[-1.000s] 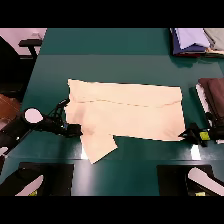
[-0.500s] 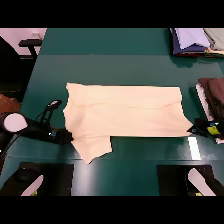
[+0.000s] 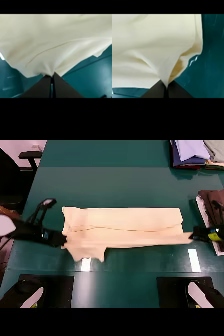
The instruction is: Fold the shirts.
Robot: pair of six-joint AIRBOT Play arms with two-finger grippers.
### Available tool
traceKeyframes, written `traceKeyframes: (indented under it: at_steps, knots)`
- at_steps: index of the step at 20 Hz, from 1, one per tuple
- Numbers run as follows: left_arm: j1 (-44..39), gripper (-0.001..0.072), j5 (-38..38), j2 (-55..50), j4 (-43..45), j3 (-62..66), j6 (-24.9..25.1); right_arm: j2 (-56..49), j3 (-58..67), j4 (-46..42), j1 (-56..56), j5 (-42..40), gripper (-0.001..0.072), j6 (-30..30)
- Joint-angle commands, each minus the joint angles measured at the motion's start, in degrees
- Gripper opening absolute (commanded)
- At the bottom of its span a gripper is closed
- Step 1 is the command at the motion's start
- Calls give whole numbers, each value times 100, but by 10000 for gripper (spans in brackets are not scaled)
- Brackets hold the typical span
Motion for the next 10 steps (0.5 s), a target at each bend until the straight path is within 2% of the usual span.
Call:
traceKeyframes:
  at_steps: [1,6,10]
  knots:
    - [9,26,944,-1010,603,723,302,-1049,1045,-13,555,-415,16,157]
    - [9,28,2203,-2557,796,1543,470,-2747,2546,76,835,-592,16,199]
    - [9,29,2855,-3174,787,1799,358,-3670,3274,433,828,-555,21,190]
